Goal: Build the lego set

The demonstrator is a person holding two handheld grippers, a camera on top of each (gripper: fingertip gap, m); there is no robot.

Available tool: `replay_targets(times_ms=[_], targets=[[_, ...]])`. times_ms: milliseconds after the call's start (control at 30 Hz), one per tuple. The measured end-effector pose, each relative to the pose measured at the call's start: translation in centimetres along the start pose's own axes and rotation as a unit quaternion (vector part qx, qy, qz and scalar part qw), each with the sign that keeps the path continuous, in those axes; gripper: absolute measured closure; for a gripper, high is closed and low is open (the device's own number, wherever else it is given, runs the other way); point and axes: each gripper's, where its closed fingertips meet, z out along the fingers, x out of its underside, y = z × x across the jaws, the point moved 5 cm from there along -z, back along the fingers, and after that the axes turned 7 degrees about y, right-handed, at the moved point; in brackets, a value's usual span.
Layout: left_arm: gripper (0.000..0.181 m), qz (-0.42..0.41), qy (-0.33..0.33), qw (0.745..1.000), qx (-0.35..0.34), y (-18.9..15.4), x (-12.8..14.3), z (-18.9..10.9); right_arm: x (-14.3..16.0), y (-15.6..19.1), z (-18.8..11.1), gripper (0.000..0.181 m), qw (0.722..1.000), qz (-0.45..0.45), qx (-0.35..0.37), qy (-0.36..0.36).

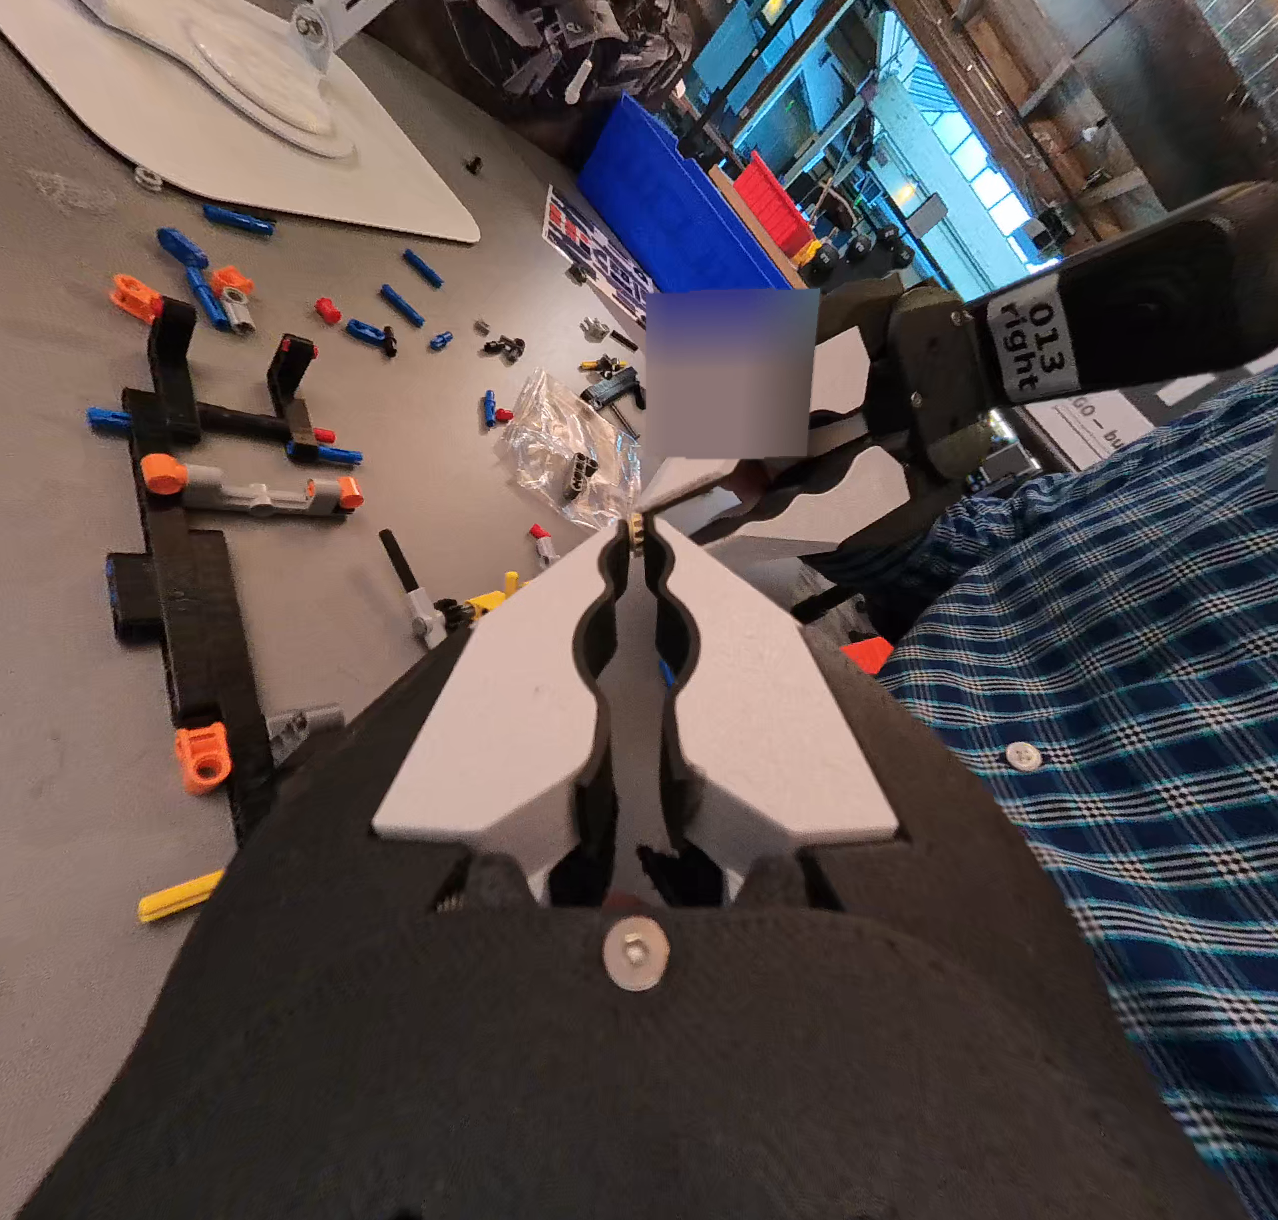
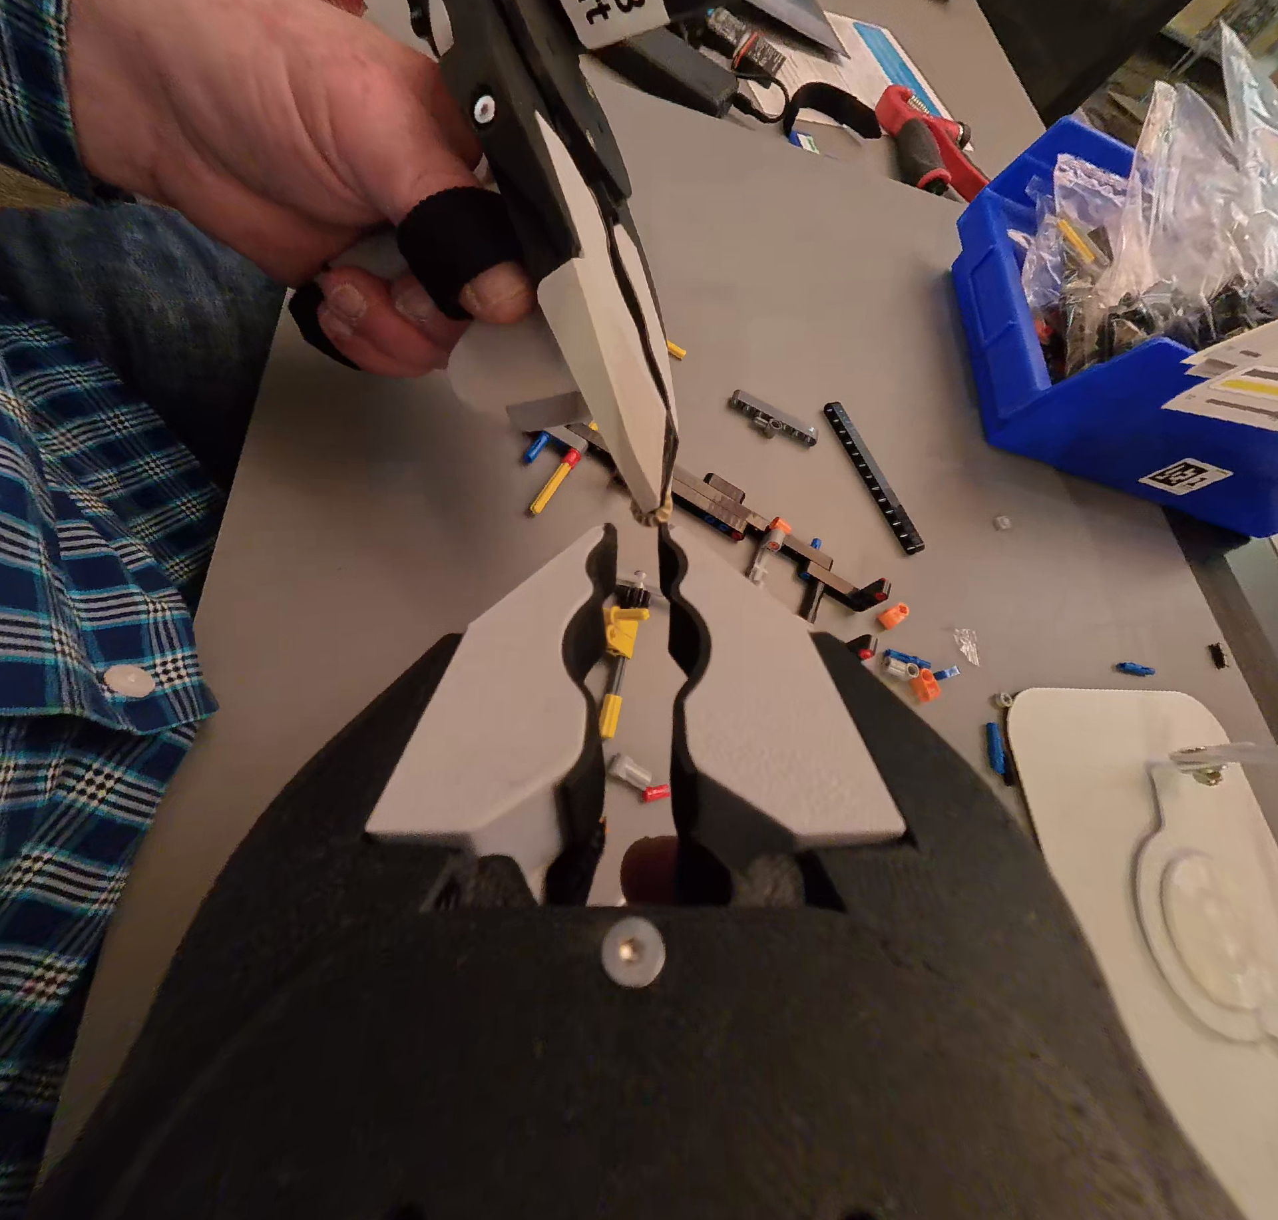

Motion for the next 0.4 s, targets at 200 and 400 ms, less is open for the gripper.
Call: replay_targets(times_ms=[200,400], targets=[[0.180,0.016,-0.002,1.000,-0.010,0.07,0.06,0.00,0.39,-0.55,0.07,0.167,0.998,0.062,-0.026,-0.009],[0.180,0.024,-0.007,1.000,-0.010,-0.01,0.05,-0.03,0.50,-0.67,0.25,0.166,0.992,0.112,-0.058,-0.024]])
